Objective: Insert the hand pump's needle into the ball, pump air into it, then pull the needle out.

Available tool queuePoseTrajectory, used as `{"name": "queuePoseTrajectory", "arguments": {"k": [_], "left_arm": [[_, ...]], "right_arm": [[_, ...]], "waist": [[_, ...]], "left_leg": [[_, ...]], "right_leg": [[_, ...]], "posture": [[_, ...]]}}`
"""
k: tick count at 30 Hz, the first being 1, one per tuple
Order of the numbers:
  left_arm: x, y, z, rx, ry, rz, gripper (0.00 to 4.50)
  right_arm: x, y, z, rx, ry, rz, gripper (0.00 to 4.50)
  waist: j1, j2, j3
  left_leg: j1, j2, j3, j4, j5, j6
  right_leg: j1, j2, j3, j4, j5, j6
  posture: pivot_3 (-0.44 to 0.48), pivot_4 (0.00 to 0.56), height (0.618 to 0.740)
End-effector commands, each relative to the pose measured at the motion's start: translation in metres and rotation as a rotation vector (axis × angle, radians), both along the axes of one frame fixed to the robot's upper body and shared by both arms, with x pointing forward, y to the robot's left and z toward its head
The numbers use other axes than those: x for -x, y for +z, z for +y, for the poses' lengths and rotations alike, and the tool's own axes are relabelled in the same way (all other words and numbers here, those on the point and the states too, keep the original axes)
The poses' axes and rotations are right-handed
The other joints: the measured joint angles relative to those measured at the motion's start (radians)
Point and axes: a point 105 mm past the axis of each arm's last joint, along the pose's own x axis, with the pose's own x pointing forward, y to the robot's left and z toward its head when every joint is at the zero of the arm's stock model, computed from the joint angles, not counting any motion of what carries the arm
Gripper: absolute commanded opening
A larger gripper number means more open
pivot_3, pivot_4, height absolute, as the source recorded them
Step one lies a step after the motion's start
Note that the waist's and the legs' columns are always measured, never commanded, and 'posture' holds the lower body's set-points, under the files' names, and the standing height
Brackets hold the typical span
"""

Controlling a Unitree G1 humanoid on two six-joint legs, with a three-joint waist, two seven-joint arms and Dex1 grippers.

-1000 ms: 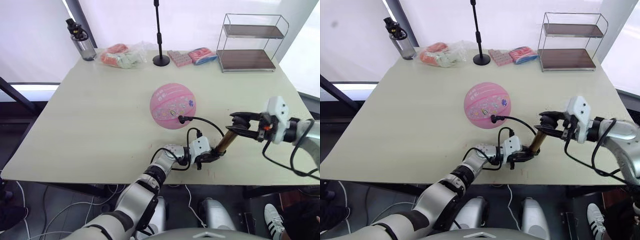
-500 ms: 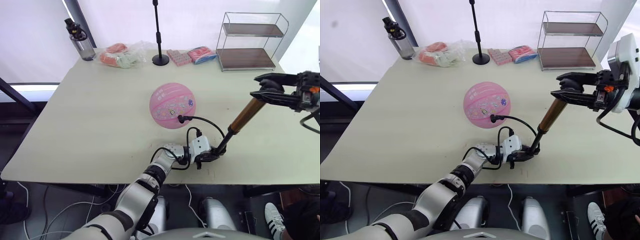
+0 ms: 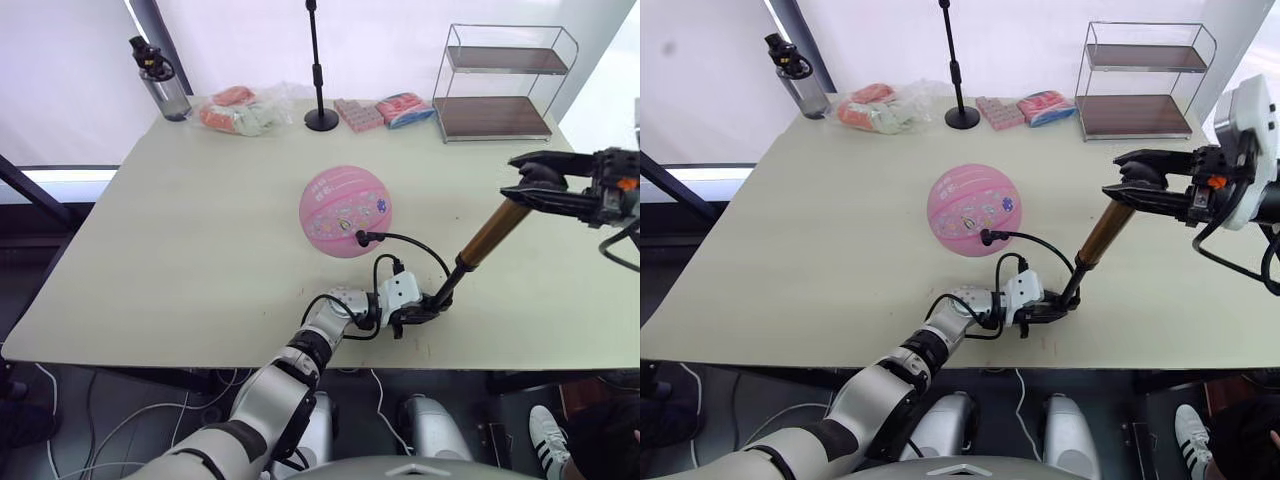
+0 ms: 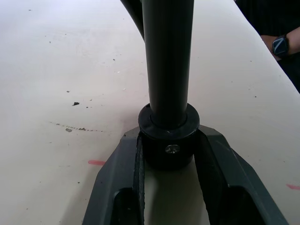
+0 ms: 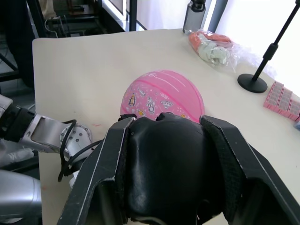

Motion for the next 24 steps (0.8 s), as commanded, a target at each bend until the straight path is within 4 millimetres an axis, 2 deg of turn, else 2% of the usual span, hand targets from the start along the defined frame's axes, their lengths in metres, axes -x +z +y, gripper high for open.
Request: {"name": "queuePoseTrajectory", "arguments": {"k": [1,9,14,19,24], "left_arm": [[0.015,-0.037,0.019,-0.108,0.021,0.112,1.07],[0.015,-0.037,0.019,-0.104,0.027,0.111,1.07],[0.012,-0.035,0.020,-0.092,0.042,0.108,1.07],[0.011,-0.030,0.018,-0.063,0.042,0.120,1.07],[0.007,-0.024,0.015,-0.036,0.061,0.121,1.07]], "right_arm": [[-0.004,-0.036,0.003,0.060,-0.037,0.056,1.83],[-0.008,-0.112,0.017,0.154,-0.047,0.125,1.83],[-0.009,-0.147,0.019,0.173,-0.071,0.152,1.83],[-0.006,-0.165,0.021,0.194,-0.069,0.154,1.83],[-0.007,-0.164,0.024,0.186,-0.069,0.135,1.83]], "waist": [[-0.002,-0.002,-0.002],[-0.003,-0.009,-0.011],[-0.005,-0.010,-0.013],[-0.007,-0.009,-0.013],[-0.010,-0.010,-0.013]], "left_leg": [[0.001,0.001,0.000,0.000,0.000,0.000],[0.004,0.002,0.000,0.000,0.000,0.000],[0.005,0.002,0.000,0.000,0.000,0.000],[0.010,0.002,0.000,-0.001,0.000,0.000],[0.014,0.003,0.000,-0.002,0.000,0.000]], "right_leg": [[0.001,0.000,0.000,0.000,0.000,0.000],[0.002,0.001,0.000,0.001,0.000,-0.001],[0.003,0.002,0.000,0.001,0.000,-0.001],[0.007,0.002,0.000,0.001,-0.001,-0.001],[0.011,0.002,0.000,0.001,-0.001,-0.001]], "posture": [[0.000,0.150,0.731],[0.000,0.150,0.731],[0.000,0.150,0.731],[0.000,0.150,0.731],[0.000,0.150,0.731]]}}
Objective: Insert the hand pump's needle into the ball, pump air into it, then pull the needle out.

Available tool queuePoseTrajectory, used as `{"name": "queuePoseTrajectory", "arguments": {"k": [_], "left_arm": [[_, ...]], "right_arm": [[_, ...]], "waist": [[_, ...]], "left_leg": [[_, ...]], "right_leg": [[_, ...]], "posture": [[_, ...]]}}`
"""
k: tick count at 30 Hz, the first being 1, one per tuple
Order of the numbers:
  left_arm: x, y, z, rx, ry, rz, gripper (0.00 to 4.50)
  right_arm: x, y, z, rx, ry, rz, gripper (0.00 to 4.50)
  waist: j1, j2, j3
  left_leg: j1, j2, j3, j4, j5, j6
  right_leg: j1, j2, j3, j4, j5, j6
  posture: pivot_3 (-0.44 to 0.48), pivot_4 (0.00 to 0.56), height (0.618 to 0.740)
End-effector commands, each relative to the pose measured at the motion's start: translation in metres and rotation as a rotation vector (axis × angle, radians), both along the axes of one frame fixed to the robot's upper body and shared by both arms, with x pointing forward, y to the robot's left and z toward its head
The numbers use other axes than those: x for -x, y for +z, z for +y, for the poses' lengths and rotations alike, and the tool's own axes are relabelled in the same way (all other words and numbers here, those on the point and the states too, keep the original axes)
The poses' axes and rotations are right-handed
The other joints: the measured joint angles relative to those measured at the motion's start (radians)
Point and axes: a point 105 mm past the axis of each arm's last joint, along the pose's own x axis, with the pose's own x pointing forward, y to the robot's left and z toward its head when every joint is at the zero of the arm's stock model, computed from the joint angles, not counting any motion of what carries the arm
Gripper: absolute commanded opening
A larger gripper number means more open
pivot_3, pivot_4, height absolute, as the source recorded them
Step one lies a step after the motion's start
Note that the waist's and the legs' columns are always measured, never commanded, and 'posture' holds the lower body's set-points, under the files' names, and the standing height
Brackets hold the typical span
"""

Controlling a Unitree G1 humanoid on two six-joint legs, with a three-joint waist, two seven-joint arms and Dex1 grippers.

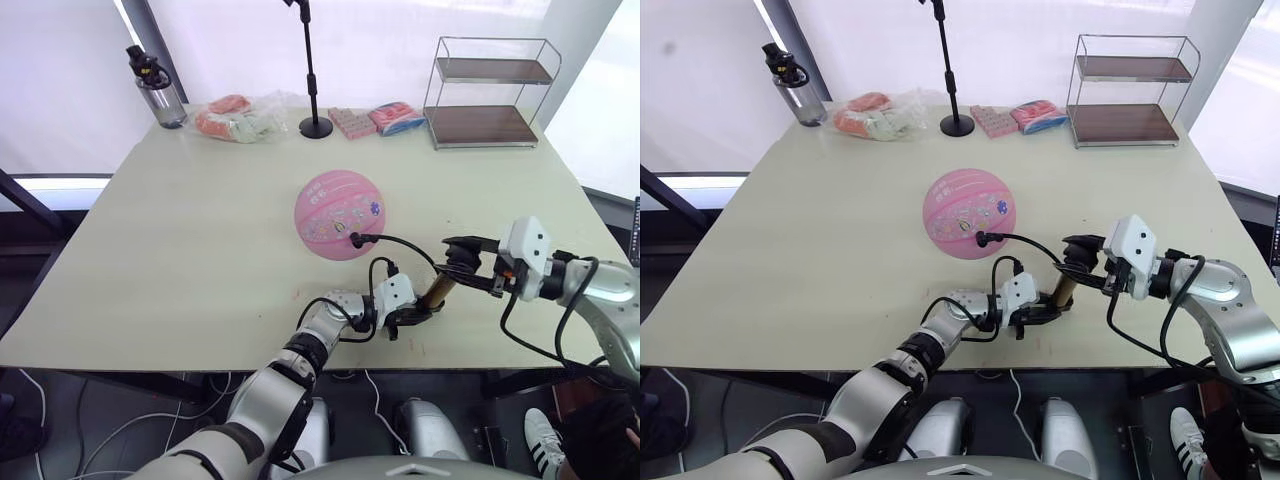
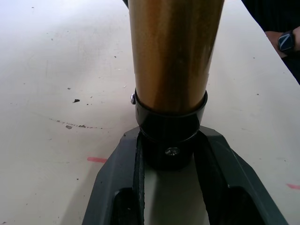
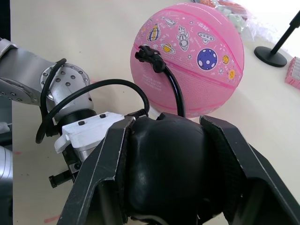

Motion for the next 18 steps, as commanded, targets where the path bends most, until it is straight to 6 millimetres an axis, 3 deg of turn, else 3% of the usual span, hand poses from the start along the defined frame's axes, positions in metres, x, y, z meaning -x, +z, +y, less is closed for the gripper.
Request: {"name": "queuePoseTrajectory", "arguments": {"k": [1,7,18], "left_arm": [[0.009,-0.017,0.008,-0.017,0.018,0.106,1.55],[0.007,-0.007,0.009,0.030,0.004,0.102,4.34],[0.027,0.038,0.052,0.133,-0.075,0.024,4.45]], "right_arm": [[-0.001,-0.042,-0.011,0.093,-0.073,0.133,1.83],[-0.006,-0.035,-0.013,0.099,-0.088,0.088,1.83],[-0.008,-0.012,-0.005,0.082,-0.083,0.030,1.83]], "waist": [[-0.001,0.000,0.000],[-0.001,0.000,0.000],[-0.016,0.007,0.012]], "left_leg": [[0.000,0.000,0.000,0.000,0.000,0.000],[0.001,0.000,0.000,0.000,0.000,0.000],[-0.001,0.002,-0.002,-0.001,0.000,0.000]], "right_leg": [[0.000,0.000,0.000,0.000,0.000,0.000],[0.000,0.000,0.000,0.000,0.000,0.000],[-0.003,-0.001,0.001,0.000,0.000,0.000]], "posture": [[0.000,0.150,0.731],[0.000,0.150,0.731],[0.000,0.150,0.731]]}}
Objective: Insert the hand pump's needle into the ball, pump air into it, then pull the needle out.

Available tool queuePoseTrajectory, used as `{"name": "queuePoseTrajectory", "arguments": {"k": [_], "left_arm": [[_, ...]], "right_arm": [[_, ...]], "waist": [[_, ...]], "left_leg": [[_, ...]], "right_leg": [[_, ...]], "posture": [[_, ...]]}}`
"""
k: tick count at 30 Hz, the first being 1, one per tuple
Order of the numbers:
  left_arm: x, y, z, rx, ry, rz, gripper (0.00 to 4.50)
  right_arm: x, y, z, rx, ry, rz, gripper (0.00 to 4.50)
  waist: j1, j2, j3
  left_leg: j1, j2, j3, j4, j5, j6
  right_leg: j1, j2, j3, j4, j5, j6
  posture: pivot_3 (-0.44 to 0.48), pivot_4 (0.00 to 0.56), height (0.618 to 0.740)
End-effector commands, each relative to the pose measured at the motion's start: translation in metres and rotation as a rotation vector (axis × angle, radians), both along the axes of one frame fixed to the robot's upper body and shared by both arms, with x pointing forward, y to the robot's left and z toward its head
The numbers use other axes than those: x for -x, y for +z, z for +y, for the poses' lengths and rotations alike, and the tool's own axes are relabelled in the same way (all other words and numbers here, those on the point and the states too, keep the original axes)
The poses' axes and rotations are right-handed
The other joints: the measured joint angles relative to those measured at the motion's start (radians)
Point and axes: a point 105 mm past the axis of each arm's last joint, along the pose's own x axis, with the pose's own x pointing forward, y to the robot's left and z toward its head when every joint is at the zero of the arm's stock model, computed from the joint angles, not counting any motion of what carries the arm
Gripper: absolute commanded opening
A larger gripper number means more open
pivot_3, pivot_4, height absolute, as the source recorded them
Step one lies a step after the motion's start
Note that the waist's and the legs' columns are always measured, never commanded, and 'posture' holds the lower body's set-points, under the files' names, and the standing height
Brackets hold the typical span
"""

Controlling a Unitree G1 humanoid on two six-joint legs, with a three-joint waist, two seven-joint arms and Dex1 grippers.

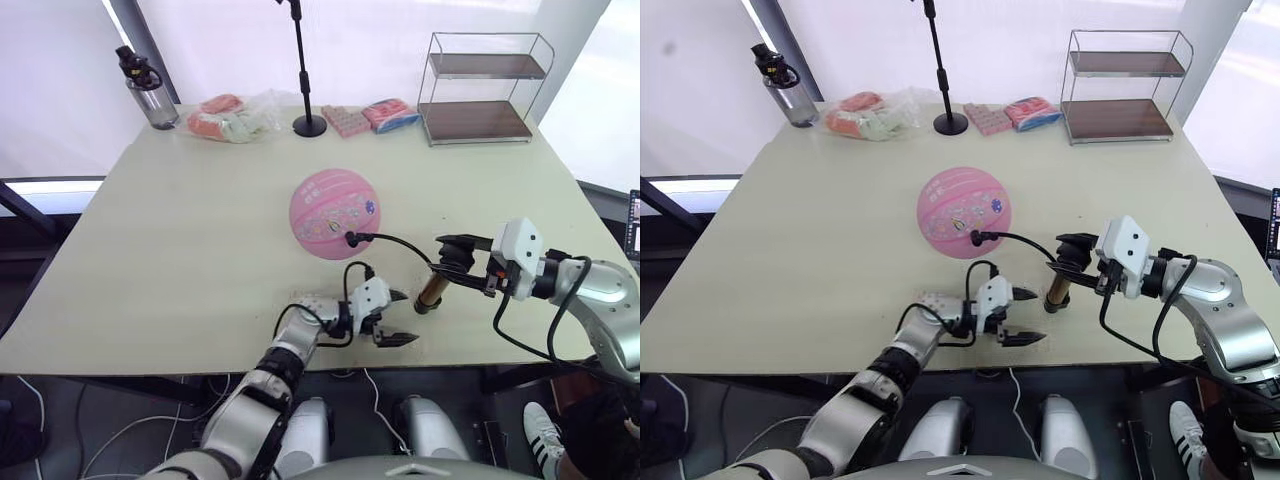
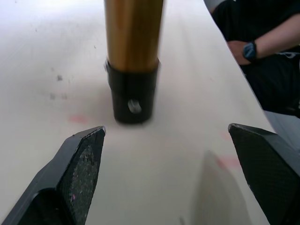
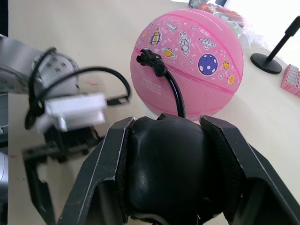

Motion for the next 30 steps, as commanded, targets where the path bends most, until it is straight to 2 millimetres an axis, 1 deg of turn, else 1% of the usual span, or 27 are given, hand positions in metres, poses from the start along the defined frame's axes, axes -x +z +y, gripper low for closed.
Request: {"name": "queuePoseTrajectory", "arguments": {"k": [1,4,8,11,14,17,19,21,25,30], "left_arm": [[0.007,0.033,0.007,0.074,-0.019,-0.050,4.45],[0.014,0.056,0.028,0.113,0.006,-0.068,4.45],[0.019,0.086,0.054,0.145,0.045,-0.111,4.45],[0.022,0.109,0.071,0.158,0.060,-0.142,4.45],[0.024,0.125,0.085,0.152,0.068,-0.165,4.45],[0.027,0.134,0.094,0.143,0.068,-0.173,4.45],[0.029,0.138,0.098,0.136,0.063,-0.167,4.45],[0.031,0.141,0.103,0.131,0.062,-0.163,4.45],[0.031,0.144,0.104,0.131,0.063,-0.156,4.45],[0.030,0.146,0.104,0.131,0.071,-0.159,4.45]], "right_arm": [[-0.005,-0.021,-0.014,0.094,-0.100,0.075,1.83],[-0.006,-0.017,-0.012,0.146,-0.098,0.025,1.83],[-0.008,-0.007,-0.009,0.154,-0.089,-0.025,1.83],[-0.010,0.000,-0.011,0.207,-0.083,-0.098,1.83],[-0.016,0.009,-0.017,0.230,-0.106,-0.149,1.83],[-0.019,0.013,-0.022,0.281,-0.113,-0.201,1.83],[-0.021,0.015,-0.025,0.305,-0.122,-0.226,1.83],[-0.029,0.020,-0.033,0.361,-0.148,-0.287,1.83],[-0.040,0.022,-0.043,0.435,-0.187,-0.372,1.83],[-0.049,0.017,-0.057,0.594,-0.186,-0.498,1.83]], "waist": [[0.002,0.002,0.002],[0.003,0.002,0.003],[0.002,0.004,0.008],[0.000,0.006,0.014],[0.001,0.006,0.016],[0.004,0.007,0.017],[0.010,0.008,0.018],[0.014,0.007,0.020],[0.027,0.006,0.024],[0.027,0.007,0.028]], "left_leg": [[-0.001,0.001,0.000,0.000,0.000,0.000],[-0.002,0.001,0.000,0.000,0.000,0.000],[-0.002,0.001,0.000,0.000,0.000,0.000],[-0.002,0.001,0.001,0.000,-0.001,-0.002],[-0.005,0.001,0.001,0.000,0.000,-0.001],[-0.012,0.000,0.002,0.002,0.000,0.000],[-0.014,-0.003,0.002,0.002,0.000,0.000],[-0.015,-0.004,0.003,0.002,0.000,0.000],[-0.017,-0.005,0.010,0.002,0.000,0.000],[-0.018,-0.005,0.012,0.001,0.000,0.000]], "right_leg": [[0.000,0.000,0.000,0.000,0.000,0.000],[-0.002,-0.001,0.001,0.000,0.000,0.000],[-0.002,-0.002,0.001,0.000,0.000,0.000],[-0.003,-0.002,0.002,-0.001,0.000,0.000],[-0.006,-0.002,0.002,-0.001,0.000,0.000],[-0.012,-0.001,0.002,-0.001,0.000,0.000],[-0.013,-0.002,0.003,-0.001,0.000,0.000],[-0.013,-0.002,0.004,-0.001,0.000,0.000],[-0.015,-0.002,0.006,-0.001,0.000,0.000],[-0.017,-0.002,0.006,-0.001,0.000,-0.001]], "posture": [[0.000,0.150,0.731],[0.000,0.150,0.731],[0.000,0.150,0.731],[0.000,0.150,0.731],[0.000,0.150,0.731],[0.000,0.150,0.731],[0.000,0.150,0.731],[0.000,0.150,0.731],[0.000,0.150,0.731],[0.000,0.150,0.731]]}}
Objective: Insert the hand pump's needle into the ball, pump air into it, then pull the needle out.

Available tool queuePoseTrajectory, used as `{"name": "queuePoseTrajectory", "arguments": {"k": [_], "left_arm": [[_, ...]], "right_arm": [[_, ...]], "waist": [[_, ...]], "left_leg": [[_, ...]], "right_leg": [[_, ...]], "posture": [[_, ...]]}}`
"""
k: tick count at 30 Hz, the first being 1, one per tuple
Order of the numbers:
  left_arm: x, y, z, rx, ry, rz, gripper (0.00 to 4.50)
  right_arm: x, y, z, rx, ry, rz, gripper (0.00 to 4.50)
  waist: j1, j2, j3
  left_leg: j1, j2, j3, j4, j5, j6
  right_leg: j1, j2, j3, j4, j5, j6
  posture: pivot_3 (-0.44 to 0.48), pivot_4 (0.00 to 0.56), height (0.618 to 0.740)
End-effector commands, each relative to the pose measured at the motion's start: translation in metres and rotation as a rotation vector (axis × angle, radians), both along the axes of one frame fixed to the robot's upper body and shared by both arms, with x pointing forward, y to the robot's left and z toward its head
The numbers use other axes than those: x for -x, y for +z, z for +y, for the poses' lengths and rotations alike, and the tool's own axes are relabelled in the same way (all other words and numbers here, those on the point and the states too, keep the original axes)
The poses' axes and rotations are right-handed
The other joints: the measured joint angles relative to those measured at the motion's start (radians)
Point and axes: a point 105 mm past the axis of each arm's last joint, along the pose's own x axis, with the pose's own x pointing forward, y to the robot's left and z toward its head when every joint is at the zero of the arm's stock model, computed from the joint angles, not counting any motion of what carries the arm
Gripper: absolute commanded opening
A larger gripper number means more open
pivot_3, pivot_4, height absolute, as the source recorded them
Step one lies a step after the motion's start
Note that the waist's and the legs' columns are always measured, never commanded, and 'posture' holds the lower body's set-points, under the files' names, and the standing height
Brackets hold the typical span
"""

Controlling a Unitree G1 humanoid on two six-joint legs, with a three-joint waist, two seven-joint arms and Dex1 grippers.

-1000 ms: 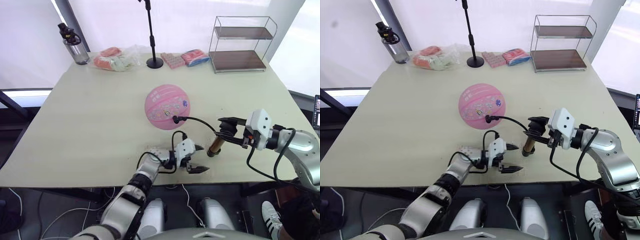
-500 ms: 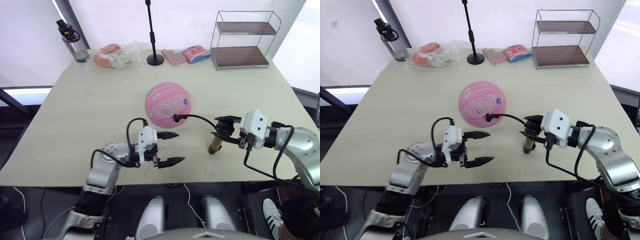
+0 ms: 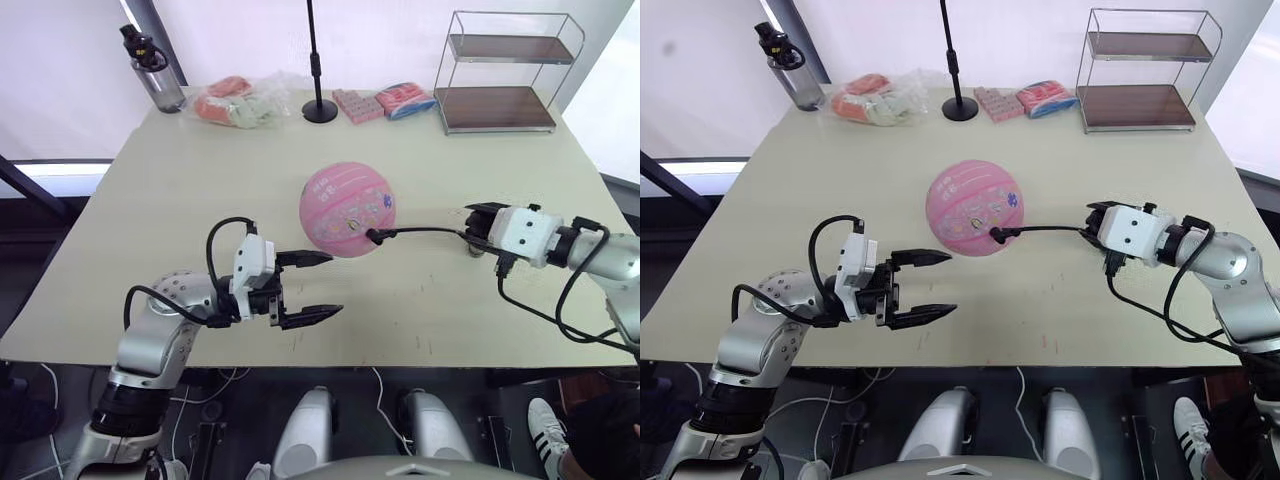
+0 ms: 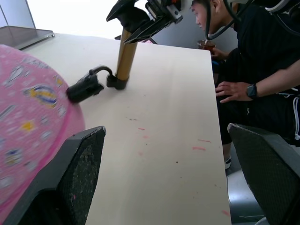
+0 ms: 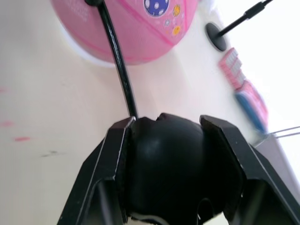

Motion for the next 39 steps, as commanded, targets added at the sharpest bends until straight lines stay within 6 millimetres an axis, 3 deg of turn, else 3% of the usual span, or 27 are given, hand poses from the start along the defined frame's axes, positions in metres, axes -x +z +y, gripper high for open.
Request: {"name": "queuePoseTrajectory", "arguments": {"k": [1,7,15,21,30,36,39], "left_arm": [[0.002,0.012,-0.002,0.010,-0.009,-0.041,4.45],[0.001,0.012,-0.004,0.018,-0.011,-0.040,4.45],[0.000,0.013,-0.009,0.029,-0.022,-0.043,4.45],[0.000,0.015,-0.010,0.038,-0.027,-0.045,4.50],[-0.001,0.022,-0.011,0.065,-0.019,-0.059,4.50],[-0.016,0.034,-0.010,0.104,0.092,-0.120,4.50],[-0.027,0.041,-0.007,0.126,0.191,-0.147,4.50]], "right_arm": [[-0.006,0.002,-0.016,0.129,-0.017,-0.092,1.83],[-0.007,-0.002,-0.011,0.198,0.053,-0.205,1.83],[0.007,-0.022,0.004,0.195,0.154,-0.178,1.83],[0.019,-0.033,0.005,0.199,0.192,-0.125,4.42],[0.038,-0.034,0.006,0.073,0.220,-0.061,4.42],[0.046,-0.029,0.004,-0.294,0.082,0.044,4.42],[0.059,-0.031,0.004,-0.498,0.041,0.157,4.42]], "waist": [[0.000,0.000,0.001],[-0.003,0.000,0.002],[-0.003,0.000,0.002],[-0.003,0.000,0.002],[-0.004,0.000,0.002],[-0.003,0.000,0.002],[-0.001,0.000,0.002]], "left_leg": [[0.000,0.000,0.000,0.000,0.000,0.000],[0.000,0.000,0.002,0.000,0.000,0.000],[0.000,0.000,0.003,0.000,0.000,0.000],[0.001,0.000,0.004,0.000,0.000,0.000],[0.003,0.001,0.008,0.000,0.000,0.000],[0.004,0.001,0.008,0.001,0.000,0.000],[0.004,0.001,0.007,0.002,0.000,0.000]], "right_leg": [[0.000,0.000,0.000,0.000,0.000,0.000],[-0.001,0.001,0.002,0.000,0.002,-0.003],[-0.001,0.001,0.003,0.000,0.002,-0.004],[-0.001,0.001,0.004,0.001,0.002,-0.004],[-0.001,0.002,0.008,0.003,0.003,-0.003],[0.001,0.002,0.009,0.003,0.003,-0.003],[0.001,0.002,0.008,0.003,0.004,-0.001]], "posture": [[0.000,0.150,0.731],[0.000,0.150,0.731],[0.000,0.150,0.731],[0.000,0.150,0.731],[0.000,0.150,0.731],[0.000,0.150,0.731],[0.000,0.150,0.731]]}}
